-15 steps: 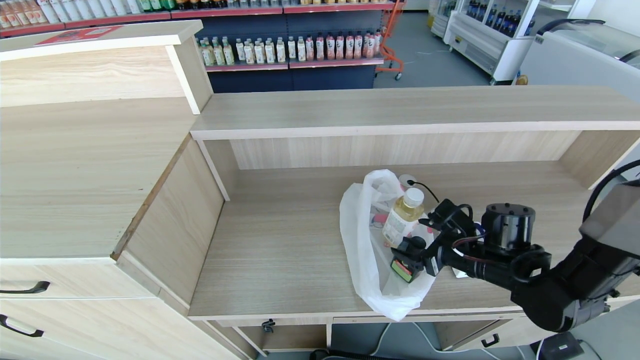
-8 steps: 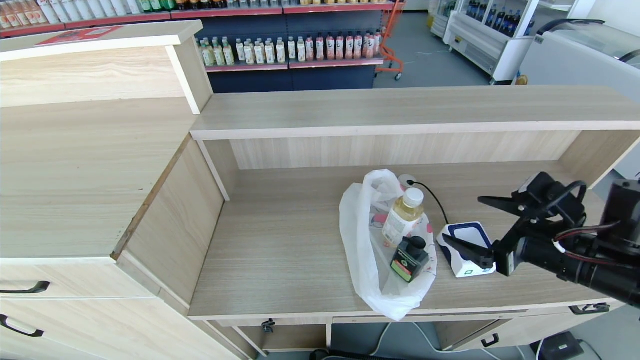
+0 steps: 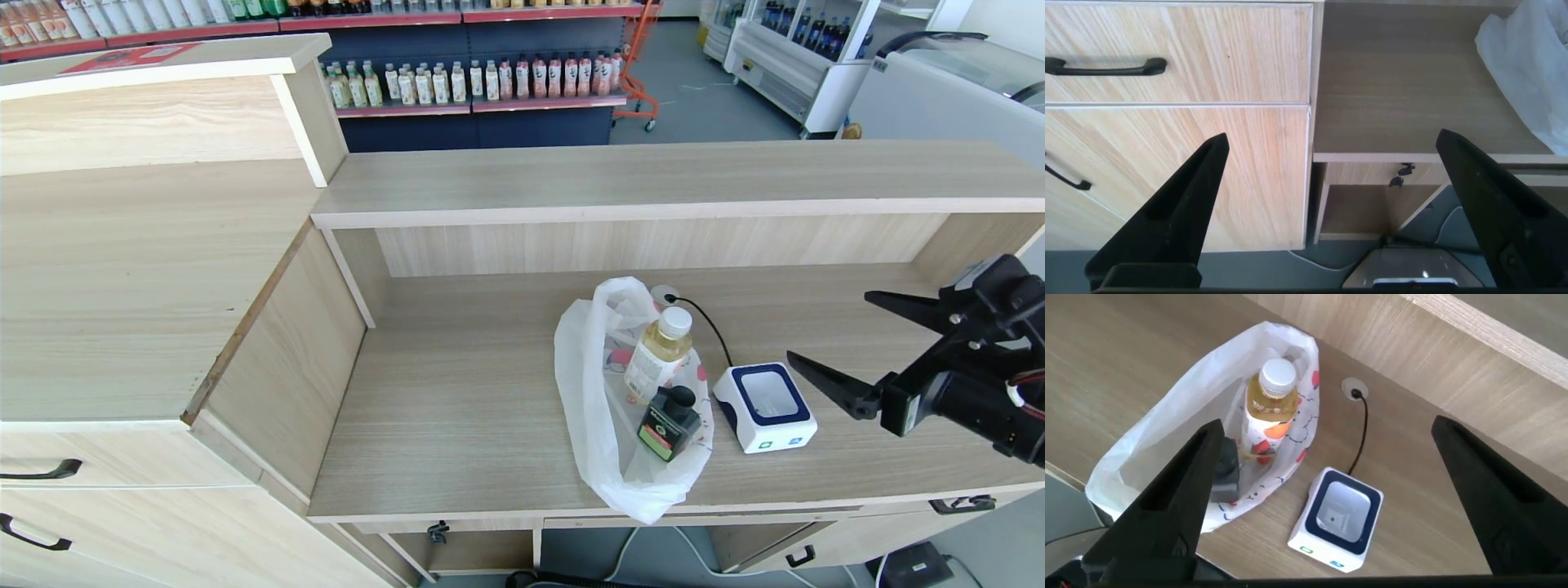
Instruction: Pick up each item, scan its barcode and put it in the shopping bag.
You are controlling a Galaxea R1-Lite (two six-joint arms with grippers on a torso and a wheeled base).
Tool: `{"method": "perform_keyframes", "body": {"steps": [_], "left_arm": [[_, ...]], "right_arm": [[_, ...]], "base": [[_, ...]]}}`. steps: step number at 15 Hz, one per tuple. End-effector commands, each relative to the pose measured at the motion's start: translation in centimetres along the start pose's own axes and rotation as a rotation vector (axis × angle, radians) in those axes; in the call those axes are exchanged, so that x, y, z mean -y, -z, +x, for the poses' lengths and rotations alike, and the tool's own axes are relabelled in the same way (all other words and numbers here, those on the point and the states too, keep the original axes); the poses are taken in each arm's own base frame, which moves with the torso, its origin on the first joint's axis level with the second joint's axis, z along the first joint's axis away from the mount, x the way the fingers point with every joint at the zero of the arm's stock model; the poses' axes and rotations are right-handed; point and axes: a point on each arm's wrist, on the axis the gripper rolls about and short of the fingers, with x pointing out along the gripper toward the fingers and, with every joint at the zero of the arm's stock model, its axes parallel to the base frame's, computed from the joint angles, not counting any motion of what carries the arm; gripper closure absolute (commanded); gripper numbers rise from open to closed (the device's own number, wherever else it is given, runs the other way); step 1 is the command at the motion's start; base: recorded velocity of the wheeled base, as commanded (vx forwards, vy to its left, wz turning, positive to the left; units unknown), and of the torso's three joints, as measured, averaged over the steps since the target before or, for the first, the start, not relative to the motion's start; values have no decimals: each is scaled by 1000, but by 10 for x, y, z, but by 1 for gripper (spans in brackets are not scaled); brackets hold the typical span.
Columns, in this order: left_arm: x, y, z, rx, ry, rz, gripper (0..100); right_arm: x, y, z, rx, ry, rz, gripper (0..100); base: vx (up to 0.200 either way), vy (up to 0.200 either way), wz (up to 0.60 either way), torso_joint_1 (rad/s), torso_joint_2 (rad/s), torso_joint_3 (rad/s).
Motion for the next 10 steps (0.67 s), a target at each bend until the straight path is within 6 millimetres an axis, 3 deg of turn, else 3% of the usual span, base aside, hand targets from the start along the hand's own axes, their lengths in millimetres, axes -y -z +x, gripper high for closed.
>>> {"method": "perform_keyframes", "body": {"steps": [1, 5, 7, 10], "left_arm": [[0, 0, 0, 0, 0, 1, 0], [0, 0, 0, 0, 0, 0, 0], [0, 0, 0, 0, 0, 0, 0], [0, 0, 0, 0, 0, 0, 0]], "right_arm": [[-1, 0, -1, 2, -4, -3, 0], [0, 1, -2, 3, -1, 23, 0], [-1, -1, -5, 9, 3, 139, 0], [4, 12, -11, -40, 45, 192, 0]], "base": [[0, 0, 0, 0, 0, 0], [0, 0, 0, 0, 0, 0], [0, 0, 0, 0, 0, 0], [0, 0, 0, 0, 0, 0]]}}
